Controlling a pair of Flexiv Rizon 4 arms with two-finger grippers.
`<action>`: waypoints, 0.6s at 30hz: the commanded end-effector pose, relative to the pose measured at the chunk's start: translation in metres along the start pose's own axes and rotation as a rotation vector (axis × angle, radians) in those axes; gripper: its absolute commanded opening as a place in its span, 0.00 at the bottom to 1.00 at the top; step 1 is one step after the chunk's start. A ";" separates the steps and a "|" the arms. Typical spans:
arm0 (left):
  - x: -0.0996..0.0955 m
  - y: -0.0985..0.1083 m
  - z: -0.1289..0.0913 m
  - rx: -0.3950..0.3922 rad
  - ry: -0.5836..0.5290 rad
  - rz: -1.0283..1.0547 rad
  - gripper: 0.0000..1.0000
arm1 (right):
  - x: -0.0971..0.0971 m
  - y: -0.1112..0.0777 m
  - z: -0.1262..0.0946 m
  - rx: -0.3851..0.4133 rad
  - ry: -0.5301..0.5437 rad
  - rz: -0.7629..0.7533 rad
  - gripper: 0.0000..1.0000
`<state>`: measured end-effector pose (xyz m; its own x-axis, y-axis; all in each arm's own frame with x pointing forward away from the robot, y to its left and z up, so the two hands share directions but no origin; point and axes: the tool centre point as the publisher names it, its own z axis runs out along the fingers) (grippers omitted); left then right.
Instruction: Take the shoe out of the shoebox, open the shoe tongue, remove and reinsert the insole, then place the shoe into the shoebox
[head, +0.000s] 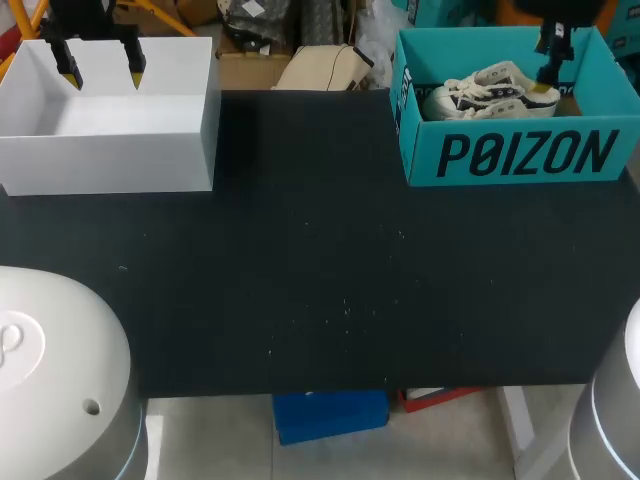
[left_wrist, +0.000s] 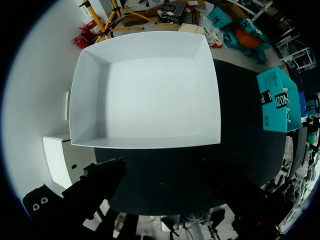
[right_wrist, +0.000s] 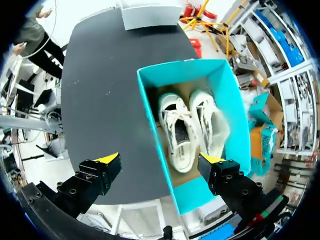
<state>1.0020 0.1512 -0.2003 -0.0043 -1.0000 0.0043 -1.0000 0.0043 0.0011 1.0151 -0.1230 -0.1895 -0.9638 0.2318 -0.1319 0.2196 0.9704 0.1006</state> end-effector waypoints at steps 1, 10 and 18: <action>0.001 0.000 0.000 -0.001 -0.003 -0.002 1.00 | -0.015 0.013 0.019 -0.008 -0.016 -0.074 0.94; 0.001 0.000 0.000 -0.001 -0.003 -0.002 1.00 | -0.039 0.027 0.050 0.032 -0.010 -0.107 0.48; 0.001 0.000 0.000 -0.001 -0.003 -0.002 1.00 | -0.064 0.020 0.081 0.054 0.010 -0.092 0.48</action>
<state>1.0020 0.1512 -0.2003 -0.0043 -1.0000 0.0043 -1.0000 0.0043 0.0011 1.0769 -0.1125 -0.2473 -0.9763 0.1423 -0.1631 0.1382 0.9897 0.0362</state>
